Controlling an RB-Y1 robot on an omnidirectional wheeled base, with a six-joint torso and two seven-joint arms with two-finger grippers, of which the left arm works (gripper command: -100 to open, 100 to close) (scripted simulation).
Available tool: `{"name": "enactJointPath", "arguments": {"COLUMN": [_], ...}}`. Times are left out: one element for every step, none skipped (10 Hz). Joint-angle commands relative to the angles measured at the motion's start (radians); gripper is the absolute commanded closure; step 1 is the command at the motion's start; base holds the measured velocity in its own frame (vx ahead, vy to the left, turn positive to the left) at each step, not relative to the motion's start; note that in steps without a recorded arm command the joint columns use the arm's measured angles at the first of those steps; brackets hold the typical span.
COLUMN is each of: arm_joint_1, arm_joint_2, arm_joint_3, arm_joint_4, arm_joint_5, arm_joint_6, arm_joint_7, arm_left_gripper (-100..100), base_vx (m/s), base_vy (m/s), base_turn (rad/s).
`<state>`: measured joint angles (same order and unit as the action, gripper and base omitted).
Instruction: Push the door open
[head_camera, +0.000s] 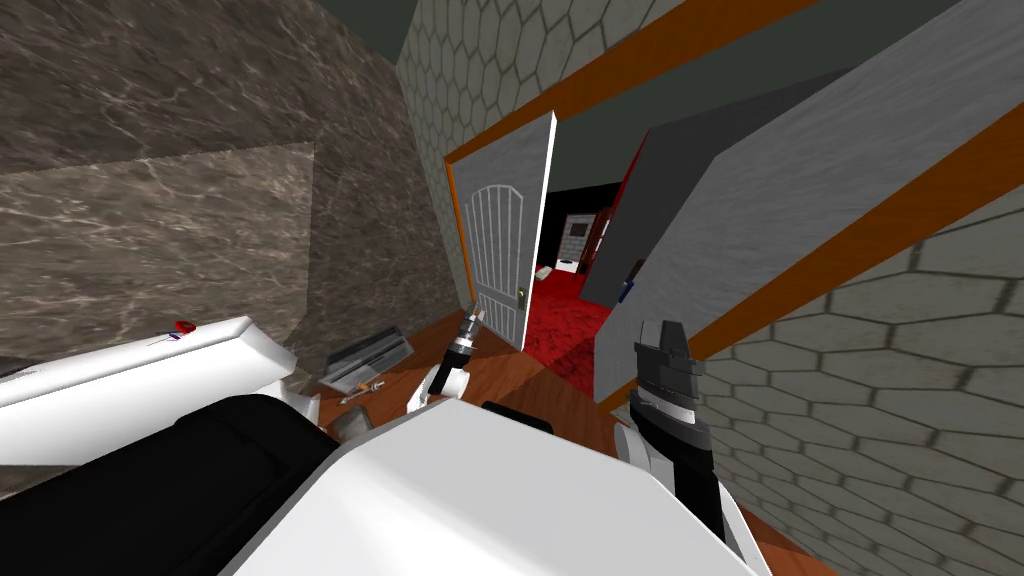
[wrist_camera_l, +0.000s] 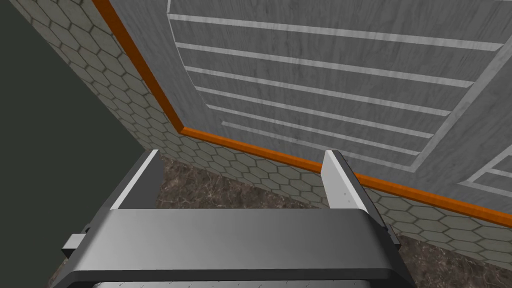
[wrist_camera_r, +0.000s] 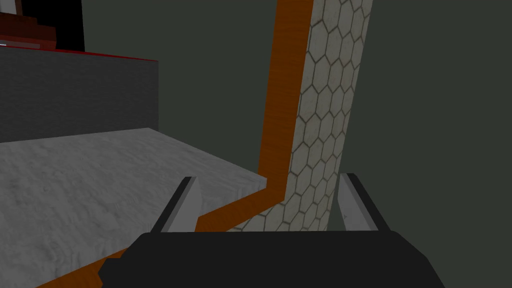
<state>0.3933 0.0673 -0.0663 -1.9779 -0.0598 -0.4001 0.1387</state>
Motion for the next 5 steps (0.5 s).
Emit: {"name": "enactJointPath", "arguments": {"arm_joint_1": [-0.015,-0.027,-0.039,-0.051,-0.063], "arm_joint_2": [0.012,0.016,0.020,0.024,0.027], "arm_joint_3": [-0.009,-0.016,-0.023,-0.031,-0.038], "arm_joint_4": [0.031,0.055,0.080,0.105,0.130], "arm_joint_5": [0.003,0.004,0.004,0.005,0.005], "arm_joint_6": [0.013,0.018,0.023,0.028,0.033], "arm_joint_7": [0.005,0.005,0.006,0.007,0.008], "arm_left_gripper": [-100,-100,-100,-100,-100], "base_vx": [0.086,0.088,0.101,0.098,0.088], "base_vy": [0.049,0.052,0.043,0.044,0.048], "base_turn": [-0.086,-0.076,-0.092,-0.085,-0.078]}}
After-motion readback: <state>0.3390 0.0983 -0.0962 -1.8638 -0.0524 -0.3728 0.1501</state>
